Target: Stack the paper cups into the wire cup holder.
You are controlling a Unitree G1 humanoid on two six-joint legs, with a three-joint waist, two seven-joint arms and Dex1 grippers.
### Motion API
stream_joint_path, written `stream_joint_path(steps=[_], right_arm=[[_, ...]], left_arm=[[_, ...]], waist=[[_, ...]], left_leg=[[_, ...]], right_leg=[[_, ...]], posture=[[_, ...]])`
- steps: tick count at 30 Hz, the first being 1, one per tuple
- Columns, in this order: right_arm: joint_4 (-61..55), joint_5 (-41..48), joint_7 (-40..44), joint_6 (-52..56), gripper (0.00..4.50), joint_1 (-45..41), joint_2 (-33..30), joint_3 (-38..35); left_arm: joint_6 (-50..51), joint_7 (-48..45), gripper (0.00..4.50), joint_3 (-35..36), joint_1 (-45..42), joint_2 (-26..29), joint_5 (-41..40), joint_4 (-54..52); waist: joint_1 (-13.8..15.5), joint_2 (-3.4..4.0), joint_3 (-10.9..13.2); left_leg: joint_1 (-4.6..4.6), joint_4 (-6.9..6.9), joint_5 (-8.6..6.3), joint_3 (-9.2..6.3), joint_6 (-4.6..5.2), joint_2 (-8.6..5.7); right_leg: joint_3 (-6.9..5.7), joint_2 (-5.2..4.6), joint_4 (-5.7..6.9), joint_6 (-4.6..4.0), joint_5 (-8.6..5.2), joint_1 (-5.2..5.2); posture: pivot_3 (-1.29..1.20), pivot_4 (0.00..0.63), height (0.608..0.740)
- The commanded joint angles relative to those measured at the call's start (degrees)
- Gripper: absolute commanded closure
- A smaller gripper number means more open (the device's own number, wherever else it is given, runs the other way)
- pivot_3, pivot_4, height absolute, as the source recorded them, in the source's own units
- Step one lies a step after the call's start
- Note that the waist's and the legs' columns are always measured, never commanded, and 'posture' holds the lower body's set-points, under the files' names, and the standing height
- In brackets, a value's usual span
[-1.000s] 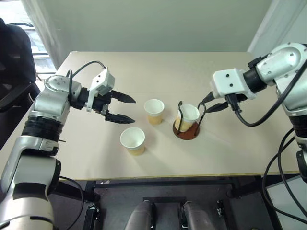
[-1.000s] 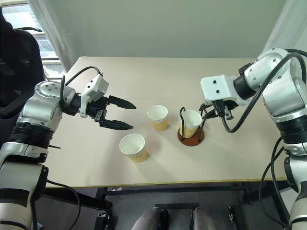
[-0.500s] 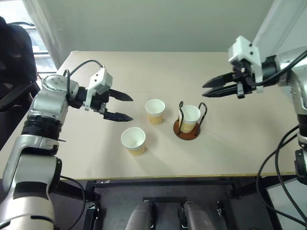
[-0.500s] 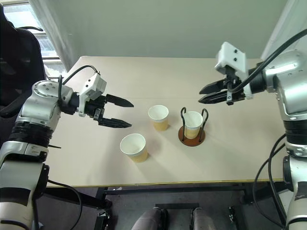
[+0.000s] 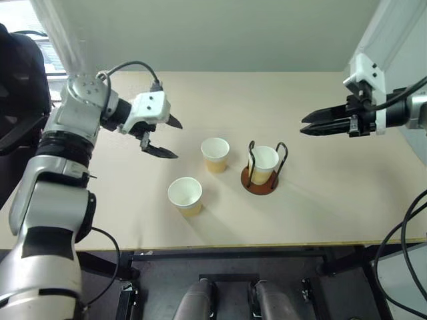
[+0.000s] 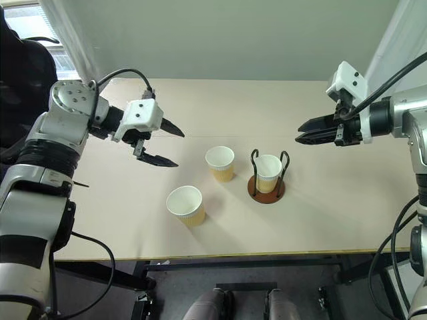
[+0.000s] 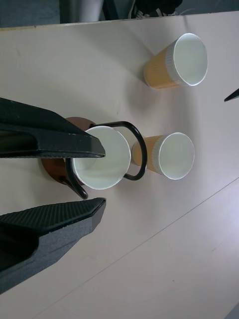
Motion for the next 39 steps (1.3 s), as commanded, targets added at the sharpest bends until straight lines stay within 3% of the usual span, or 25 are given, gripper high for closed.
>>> stream_joint_path(steps=[1, 12, 31, 34, 38, 39], right_arm=[[-1.4, 2.66, 1.48, -2.29, 3.32, -0.35, -1.2, -3.15], [-3.65, 11.42, 1.9, -2.37, 3.32, 5.81, -2.07, -10.87], [-1.02, 11.83, 5.71, 1.27, 3.32, 3.95, -7.32, -7.04], [-0.15, 10.98, 5.06, 2.64, 2.78, 3.26, -8.0, -6.45], [-0.89, 8.93, 4.48, -2.27, 1.49, 4.8, -8.07, -6.35], [-0.97, 8.82, 4.63, -2.65, 1.49, 5.0, -8.19, -6.25]], left_arm=[[-3.55, -1.81, 0.0, -0.36, -2.7, -0.99, 0.62, 0.67], [-5.25, -1.81, 0.0, -3.01, -3.5, -3.34, 0.19, 3.31], [-14.14, 1.58, 0.0, -4.12, -9.16, -11.49, 12.66, 11.07], [-14.36, 1.53, 0.0, -3.7, -9.62, -12.23, 13.27, 11.65], [-14.97, 2.56, 0.0, -3.55, -10.22, -13.38, 13.81, 12.37], [-15.03, 2.81, 0.0, -3.51, -10.37, -13.75, 13.92, 12.51]], waist=[[0.04, 0.0, 0.0], [0.31, -0.01, -0.01], [0.42, -0.02, -0.01], [0.42, -0.02, -0.01], [0.55, -0.02, -0.01], [0.58, -0.02, -0.01]], left_leg=[[-0.05, 0.0, 0.0, -0.01, 0.0, -0.03], [-0.18, 0.11, -0.17, -0.08, 0.01, -0.05], [-0.15, 0.25, -0.08, -0.02, 0.15, -0.07], [-0.14, 0.23, -0.09, 0.03, 0.16, -0.09], [-0.14, 0.22, -0.12, 0.01, 0.19, -0.1], [-0.15, 0.24, -0.13, -0.04, 0.2, -0.07]], right_leg=[[-0.01, 0.02, 0.0, 0.02, 0.0, -0.05], [-0.09, 0.04, 0.02, 0.25, 0.03, -0.09], [0.02, 0.0, 0.02, 0.36, 0.01, 0.03], [0.0, 0.04, 0.03, 0.51, 0.05, 0.02], [-0.01, 0.01, 0.03, 0.64, 0.06, 0.03], [0.02, -0.03, 0.04, 0.68, 0.07, 0.04]], posture=[[0.0, 0.15, 0.74], [0.0, 0.15, 0.74], [0.0, 0.15, 0.74], [0.0, 0.15, 0.74], [0.0, 0.15, 0.74], [0.0, 0.15, 0.74]])
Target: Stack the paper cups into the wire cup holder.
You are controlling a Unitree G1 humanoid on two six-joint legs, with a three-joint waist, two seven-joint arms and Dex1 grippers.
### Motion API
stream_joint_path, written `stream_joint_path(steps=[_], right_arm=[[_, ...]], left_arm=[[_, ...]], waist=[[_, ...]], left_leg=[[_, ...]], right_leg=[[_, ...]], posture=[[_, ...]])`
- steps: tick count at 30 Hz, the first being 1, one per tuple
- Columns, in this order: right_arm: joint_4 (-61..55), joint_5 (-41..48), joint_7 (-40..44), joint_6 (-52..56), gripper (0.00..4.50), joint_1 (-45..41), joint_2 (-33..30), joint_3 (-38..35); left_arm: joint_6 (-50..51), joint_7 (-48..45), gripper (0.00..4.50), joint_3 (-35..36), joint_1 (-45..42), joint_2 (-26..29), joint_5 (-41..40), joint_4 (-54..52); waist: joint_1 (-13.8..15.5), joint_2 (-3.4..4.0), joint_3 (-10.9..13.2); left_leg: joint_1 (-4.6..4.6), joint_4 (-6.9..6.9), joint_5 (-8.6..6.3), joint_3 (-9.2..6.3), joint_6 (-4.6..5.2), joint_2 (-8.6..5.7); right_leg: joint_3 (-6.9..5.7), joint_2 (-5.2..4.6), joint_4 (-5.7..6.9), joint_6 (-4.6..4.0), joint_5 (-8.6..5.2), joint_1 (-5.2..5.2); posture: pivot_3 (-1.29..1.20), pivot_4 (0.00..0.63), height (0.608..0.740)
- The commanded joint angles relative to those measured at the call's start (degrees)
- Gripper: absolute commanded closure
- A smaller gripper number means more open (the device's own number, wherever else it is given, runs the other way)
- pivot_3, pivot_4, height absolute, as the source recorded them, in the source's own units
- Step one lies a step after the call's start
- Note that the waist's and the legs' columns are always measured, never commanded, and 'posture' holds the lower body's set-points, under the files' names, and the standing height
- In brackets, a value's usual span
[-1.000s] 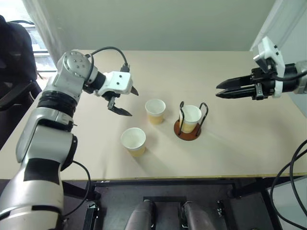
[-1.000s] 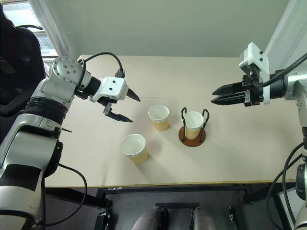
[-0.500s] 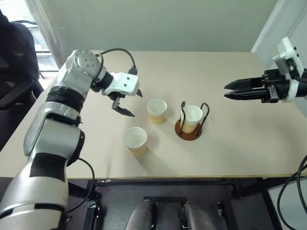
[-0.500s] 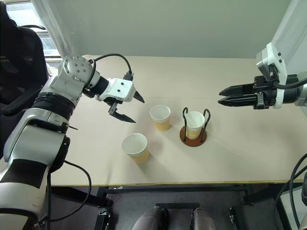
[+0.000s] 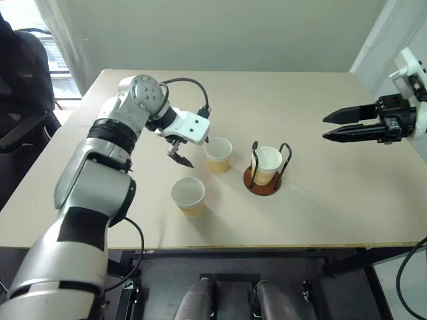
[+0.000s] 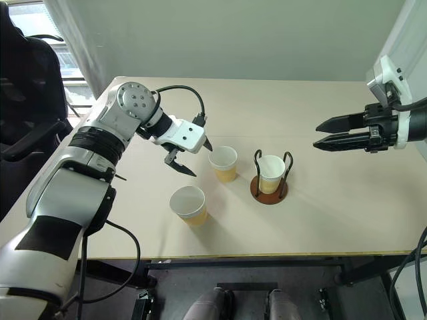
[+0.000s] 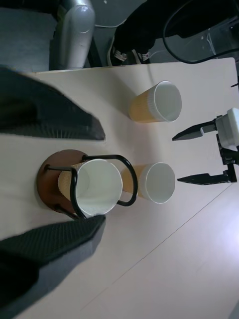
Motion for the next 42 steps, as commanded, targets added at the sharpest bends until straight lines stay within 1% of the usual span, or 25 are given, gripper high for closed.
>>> stream_joint_path(steps=[1, 10, 20, 28, 31, 36, 37, 41, 42], right_arm=[[-1.37, -0.71, 0.06, -2.65, 1.49, 0.16, -1.26, -0.66], [-0.03, -1.12, 0.53, -2.62, 1.49, -1.68, -0.88, 0.15], [-1.06, -0.64, -0.19, -1.81, 1.49, -1.08, -1.1, -0.52], [-1.6, -0.9, -0.37, -2.51, 1.49, -0.49, -0.96, -0.43], [-1.63, -1.02, -0.33, -2.72, 1.46, -0.61, -0.9, -0.25], [-1.69, -1.4, -0.19, -3.17, 1.46, -0.85, -0.93, 0.15], [-1.68, -1.49, -0.17, -3.27, 1.46, -0.86, -0.96, 0.21], [-1.44, -1.83, 0.08, -3.72, 1.46, -0.77, -1.01, 0.3], [-1.4, -1.91, 0.17, -3.79, 1.46, -0.73, -1.03, 0.35]], left_arm=[[-0.81, 1.0, 0.0, 1.3, -2.33, -0.75, 0.6, 0.4], [-2.26, 2.33, 0.0, -0.1, -2.36, -3.93, 3.65, 1.43], [-4.81, 6.93, 0.0, -2.19, -2.49, -4.22, 9.42, 3.5], [-6.13, 10.1, 0.0, -3.05, -1.57, -5.25, 11.72, 4.48], [-6.73, 11.46, 0.57, -3.28, -1.43, -5.65, 12.46, 4.77], [-7.54, 12.88, 2.32, -3.37, -1.43, -6.34, 13.39, 5.24], [-7.69, 13.0, 2.75, -3.39, -1.49, -6.42, 13.48, 5.28], [-7.66, 12.23, 4.23, -3.15, -2.17, -6.34, 13.35, 5.56], [-7.61, 12.02, 4.44, -3.13, -2.35, -6.22, 13.35, 5.65]], waist=[[0.01, 0.0, 0.0], [0.06, 0.0, 0.0], [0.11, 0.0, 0.0], [0.21, 0.0, 0.0], [0.22, 0.0, 0.0], [0.24, 0.0, 0.0], [0.21, 0.0, 0.0], [0.23, 0.0, 0.0], [0.25, 0.0, 0.0]], left_leg=[[-0.01, 0.0, 0.0, -0.01, 0.0, 0.0], [0.02, 0.06, -0.04, 0.08, 0.05, -0.04], [0.06, 0.11, -0.04, 0.07, 0.06, 0.0], [0.05, 0.15, -0.04, 0.1, 0.07, -0.04], [0.06, 0.17, -0.05, 0.1, 0.09, -0.04], [0.07, 0.2, -0.05, 0.15, 0.1, -0.04], [0.07, 0.2, -0.05, 0.12, 0.1, -0.02], [0.08, 0.22, -0.04, 0.16, 0.1, -0.02], [0.08, 0.22, -0.04, 0.15, 0.1, -0.01]], right_leg=[[0.0, -0.01, 0.0, -0.01, -0.03, 0.01], [-0.02, 0.01, 0.03, 0.2, 0.08, 0.03], [0.0, -0.01, 0.07, 0.23, 0.1, 0.05], [-0.01, -0.01, 0.07, 0.26, 0.12, 0.06], [0.0, -0.02, 0.07, 0.27, 0.13, 0.07], [0.0, -0.01, 0.07, 0.3, 0.14, 0.08], [0.02, -0.04, 0.07, 0.32, 0.16, 0.09], [0.02, 0.0, 0.08, 0.34, 0.17, 0.09], [0.02, -0.01, 0.08, 0.34, 0.17, 0.09]], posture=[[0.0, 0.15, 0.74], [0.0, 0.15, 0.74], [0.0, 0.15, 0.74], [0.0, 0.15, 0.74], [0.0, 0.15, 0.74], [0.0, 0.15, 0.74], [0.0, 0.15, 0.74], [0.0, 0.15, 0.74], [0.0, 0.15, 0.74]])
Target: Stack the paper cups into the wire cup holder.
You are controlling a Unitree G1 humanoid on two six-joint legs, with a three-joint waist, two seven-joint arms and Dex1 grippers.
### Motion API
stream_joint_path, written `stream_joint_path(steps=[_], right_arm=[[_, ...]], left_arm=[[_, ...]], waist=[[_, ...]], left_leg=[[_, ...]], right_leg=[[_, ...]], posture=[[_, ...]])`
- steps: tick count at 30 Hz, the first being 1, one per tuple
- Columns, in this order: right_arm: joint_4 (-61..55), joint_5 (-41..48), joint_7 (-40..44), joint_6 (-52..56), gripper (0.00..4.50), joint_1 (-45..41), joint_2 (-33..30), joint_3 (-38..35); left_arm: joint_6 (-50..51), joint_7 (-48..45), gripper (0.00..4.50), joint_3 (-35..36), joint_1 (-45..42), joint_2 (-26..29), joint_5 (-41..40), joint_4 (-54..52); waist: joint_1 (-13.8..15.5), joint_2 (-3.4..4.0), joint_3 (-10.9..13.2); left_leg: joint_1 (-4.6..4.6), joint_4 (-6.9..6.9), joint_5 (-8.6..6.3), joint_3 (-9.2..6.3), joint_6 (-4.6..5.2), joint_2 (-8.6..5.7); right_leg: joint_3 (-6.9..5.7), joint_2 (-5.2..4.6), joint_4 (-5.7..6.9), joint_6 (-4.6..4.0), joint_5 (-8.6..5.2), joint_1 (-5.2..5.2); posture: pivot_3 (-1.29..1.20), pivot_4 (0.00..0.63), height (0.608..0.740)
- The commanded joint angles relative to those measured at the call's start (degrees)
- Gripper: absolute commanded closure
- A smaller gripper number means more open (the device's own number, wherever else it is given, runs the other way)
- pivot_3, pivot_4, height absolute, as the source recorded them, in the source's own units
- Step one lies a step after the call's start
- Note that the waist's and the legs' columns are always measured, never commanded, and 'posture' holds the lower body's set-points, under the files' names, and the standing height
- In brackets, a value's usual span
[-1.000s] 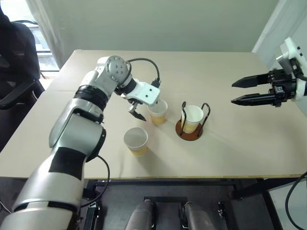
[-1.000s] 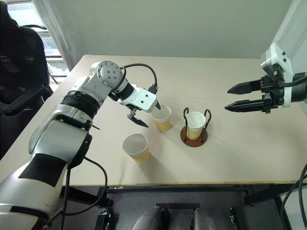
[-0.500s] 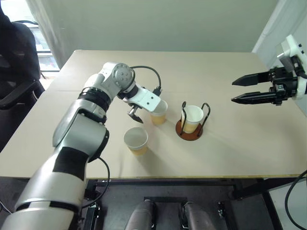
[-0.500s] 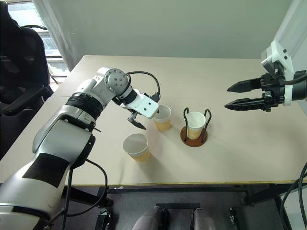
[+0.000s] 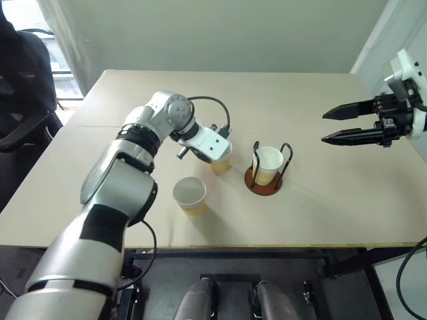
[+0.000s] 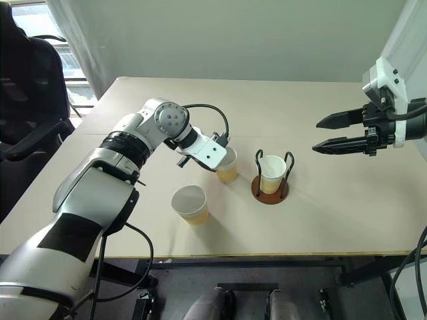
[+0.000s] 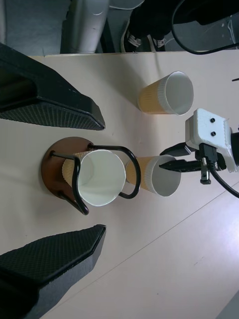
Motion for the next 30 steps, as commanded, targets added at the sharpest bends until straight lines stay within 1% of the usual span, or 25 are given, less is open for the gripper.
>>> stream_joint_path(steps=[1, 8, 12, 15, 19, 30], right_arm=[[-1.09, -0.3, 0.4, -1.07, 1.46, -0.58, -1.03, -0.17], [2.34, -2.33, 3.29, -5.82, 1.46, 0.37, -1.66, 0.67], [7.65, -4.59, 6.13, -15.25, 1.46, 0.1, -0.71, 1.19], [10.41, -5.58, 7.34, -19.25, 1.46, -0.36, -0.11, 1.67], [13.1, -6.28, 7.53, -23.66, 1.46, -0.12, 0.4, 3.03], [16.3, -4.99, 7.53, -26.54, 1.46, -1.15, -1.13, 6.62]], left_arm=[[-0.19, -0.57, 4.44, 0.35, -2.01, 0.57, 0.19, 0.06], [1.39, -5.87, 4.44, 0.91, -4.28, 3.28, -0.31, 0.47], [5.0, -11.92, 4.44, 3.34, -7.71, 5.17, -2.71, 1.06], [6.24, -13.35, 4.44, 4.15, -9.2, 5.75, -3.18, 1.05], [9.06, -16.14, 4.44, 6.14, -12.98, 5.49, -6.21, 1.09], [14.15, -16.17, 4.44, 3.37, -19.75, 1.94, -15.26, 1.57]], waist=[[-0.01, 0.0, 0.0], [-0.01, 0.0, 0.0], [0.01, 0.0, 0.0], [-0.01, 0.0, 0.0], [-0.02, 0.0, 0.0], [-0.14, -0.03, 0.02]], left_leg=[[0.0, 0.01, 0.0, -0.01, 0.0, 0.01], [-0.01, 0.07, -0.02, 0.02, 0.02, -0.02], [-0.06, 0.12, -0.02, -0.05, 0.04, -0.01], [-0.08, 0.18, -0.06, -0.04, 0.11, -0.01], [-0.07, 0.18, -0.11, 0.04, 0.16, -0.04], [-0.1, 0.19, -0.24, 0.15, 0.22, 0.02]], right_leg=[[0.01, -0.01, 0.0, 0.01, 0.0, 0.0], [-0.02, 0.05, 0.0, -0.03, 0.0, 0.0], [0.01, 0.02, 0.0, -0.15, -0.07, 0.0], [0.02, 0.01, 0.0, -0.33, -0.17, 0.0], [-0.02, 0.02, -0.03, -0.41, -0.22, 0.02], [0.03, -0.03, -0.06, -0.25, -0.19, 0.03]], posture=[[0.0, 0.15, 0.74], [0.0, 0.15, 0.74], [0.0, 0.15, 0.74], [0.0, 0.15, 0.74], [0.0, 0.15, 0.74], [0.0, 0.15, 0.74]])
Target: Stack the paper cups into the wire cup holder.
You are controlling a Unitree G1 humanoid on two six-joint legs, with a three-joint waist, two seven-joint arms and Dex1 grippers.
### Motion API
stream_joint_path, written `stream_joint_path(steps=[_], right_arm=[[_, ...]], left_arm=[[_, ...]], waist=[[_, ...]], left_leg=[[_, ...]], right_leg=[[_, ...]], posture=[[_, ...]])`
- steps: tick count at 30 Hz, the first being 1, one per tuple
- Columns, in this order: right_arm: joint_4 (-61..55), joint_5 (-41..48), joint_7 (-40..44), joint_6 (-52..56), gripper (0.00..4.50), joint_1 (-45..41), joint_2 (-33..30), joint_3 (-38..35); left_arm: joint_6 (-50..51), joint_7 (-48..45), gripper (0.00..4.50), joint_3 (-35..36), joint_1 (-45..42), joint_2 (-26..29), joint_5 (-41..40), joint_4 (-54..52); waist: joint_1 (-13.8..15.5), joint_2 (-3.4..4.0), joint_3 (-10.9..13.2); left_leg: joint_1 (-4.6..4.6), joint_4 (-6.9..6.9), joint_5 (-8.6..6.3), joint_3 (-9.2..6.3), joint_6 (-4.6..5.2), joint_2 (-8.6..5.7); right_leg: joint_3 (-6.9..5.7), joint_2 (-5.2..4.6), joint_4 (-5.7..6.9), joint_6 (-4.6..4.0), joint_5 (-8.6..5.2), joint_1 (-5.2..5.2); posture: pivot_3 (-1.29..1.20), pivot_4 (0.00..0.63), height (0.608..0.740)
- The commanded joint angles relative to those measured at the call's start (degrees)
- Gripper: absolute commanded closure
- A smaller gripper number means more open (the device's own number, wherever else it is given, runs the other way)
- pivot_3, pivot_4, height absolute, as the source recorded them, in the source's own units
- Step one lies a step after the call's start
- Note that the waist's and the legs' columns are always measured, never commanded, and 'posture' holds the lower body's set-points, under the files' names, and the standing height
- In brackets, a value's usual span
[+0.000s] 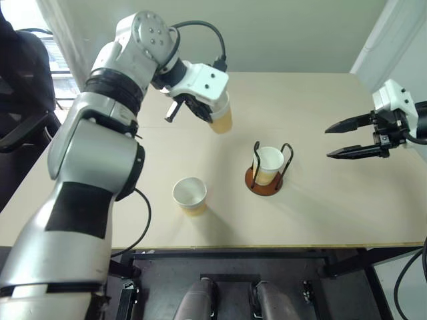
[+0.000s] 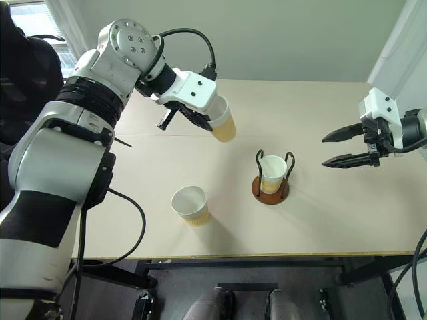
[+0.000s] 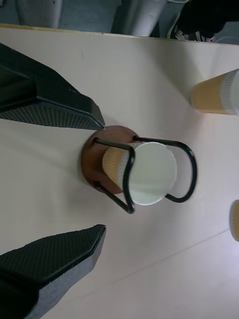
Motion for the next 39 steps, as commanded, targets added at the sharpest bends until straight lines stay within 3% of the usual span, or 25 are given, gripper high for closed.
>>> stream_joint_path(steps=[1, 16, 39], right_arm=[[0.2, 1.36, 0.22, -1.48, 1.46, -1.85, -2.06, 0.36], [-0.01, 3.35, 0.22, -2.24, 1.46, -1.07, -4.87, 2.57], [-2.97, 3.51, 0.22, -0.23, 1.46, 1.18, -5.84, 0.27]], left_arm=[[2.15, -1.79, 4.44, -0.37, -3.86, -1.18, -4.18, -0.59], [7.26, -1.79, 4.44, -5.0, -6.12, -7.71, -16.58, -4.34], [7.43, -1.79, 4.44, -18.5, -3.51, -8.53, -27.23, -10.41]], waist=[[0.06, 0.0, 0.0], [0.15, -0.02, 0.01], [0.24, -0.01, 0.01]], left_leg=[[0.01, 0.01, -0.01, -0.02, 0.01, 0.02], [0.04, 0.08, -0.16, 0.2, 0.13, 0.1], [0.09, 0.53, -0.25, 0.37, 0.34, 0.1]], right_leg=[[0.01, -0.02, -0.01, 0.07, 0.04, 0.01], [0.07, -0.04, -0.02, 0.38, 0.1, 0.08], [0.14, -0.05, -0.03, 0.58, 0.21, 0.27]], posture=[[0.0, 0.15, 0.74], [0.0, 0.15, 0.74], [0.0, 0.15, 0.74]])
